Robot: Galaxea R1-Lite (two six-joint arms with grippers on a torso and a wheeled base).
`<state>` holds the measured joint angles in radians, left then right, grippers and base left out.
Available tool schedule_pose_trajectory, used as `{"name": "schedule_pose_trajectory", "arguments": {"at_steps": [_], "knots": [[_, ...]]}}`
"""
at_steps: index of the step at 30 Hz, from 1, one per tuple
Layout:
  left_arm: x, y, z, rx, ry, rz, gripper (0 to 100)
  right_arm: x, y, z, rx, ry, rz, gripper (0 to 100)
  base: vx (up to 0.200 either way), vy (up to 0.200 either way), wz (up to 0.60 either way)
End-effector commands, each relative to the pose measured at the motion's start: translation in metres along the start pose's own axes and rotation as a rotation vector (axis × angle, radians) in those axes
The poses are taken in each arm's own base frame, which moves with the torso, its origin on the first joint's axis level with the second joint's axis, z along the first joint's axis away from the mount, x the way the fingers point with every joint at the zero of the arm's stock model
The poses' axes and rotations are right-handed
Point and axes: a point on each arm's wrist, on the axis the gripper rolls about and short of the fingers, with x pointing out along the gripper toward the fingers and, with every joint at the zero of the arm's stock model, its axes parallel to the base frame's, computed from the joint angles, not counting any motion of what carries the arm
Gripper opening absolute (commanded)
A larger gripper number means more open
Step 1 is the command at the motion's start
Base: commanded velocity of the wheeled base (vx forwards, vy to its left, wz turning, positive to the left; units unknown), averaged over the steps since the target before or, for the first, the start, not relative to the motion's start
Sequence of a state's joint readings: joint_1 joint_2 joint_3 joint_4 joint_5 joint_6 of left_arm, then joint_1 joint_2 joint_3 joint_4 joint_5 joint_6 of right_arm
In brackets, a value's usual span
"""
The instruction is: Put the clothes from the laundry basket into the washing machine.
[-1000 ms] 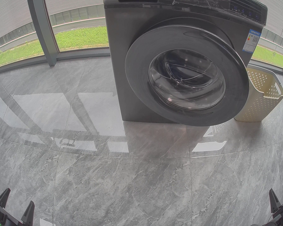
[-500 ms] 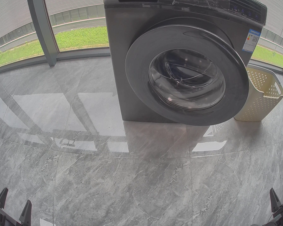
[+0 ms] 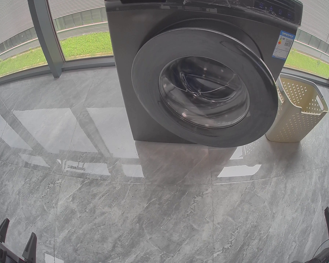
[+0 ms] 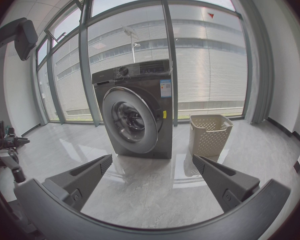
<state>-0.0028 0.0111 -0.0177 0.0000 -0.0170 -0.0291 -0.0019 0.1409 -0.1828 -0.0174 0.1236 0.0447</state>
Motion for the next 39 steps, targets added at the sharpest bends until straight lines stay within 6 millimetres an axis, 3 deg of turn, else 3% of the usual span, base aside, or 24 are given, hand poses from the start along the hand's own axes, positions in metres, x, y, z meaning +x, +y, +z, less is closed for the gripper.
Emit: {"name": "schedule_pose_trajectory", "arguments": {"at_steps": [1,5,9,17,25,39], "knots": [[0.001,0.000,-0.005,0.006,0.008,0.000,100,0.045,-0.002,0.022,0.046,0.218,0.110,100,0.000,-0.200,0.00],[0.001,0.000,-0.005,0.024,0.010,-0.005,100,0.093,-0.005,0.040,0.056,0.260,0.156,100,0.000,0.000,0.00],[0.001,0.000,-0.005,0.023,0.010,-0.011,100,0.130,0.004,0.040,0.065,0.282,0.259,100,0.000,0.000,0.00],[0.001,0.000,-0.005,0.015,0.010,-0.008,100,0.174,0.029,0.039,0.151,0.337,0.328,100,0.175,0.000,0.00],[0.001,0.000,-0.005,-0.008,0.010,0.002,100,0.190,0.039,0.039,0.139,0.354,0.311,100,0.125,0.000,0.00],[0.001,0.000,-0.005,0.006,0.008,0.002,100,0.192,0.049,0.034,0.133,0.385,0.352,100,0.000,-0.171,0.00]]}}
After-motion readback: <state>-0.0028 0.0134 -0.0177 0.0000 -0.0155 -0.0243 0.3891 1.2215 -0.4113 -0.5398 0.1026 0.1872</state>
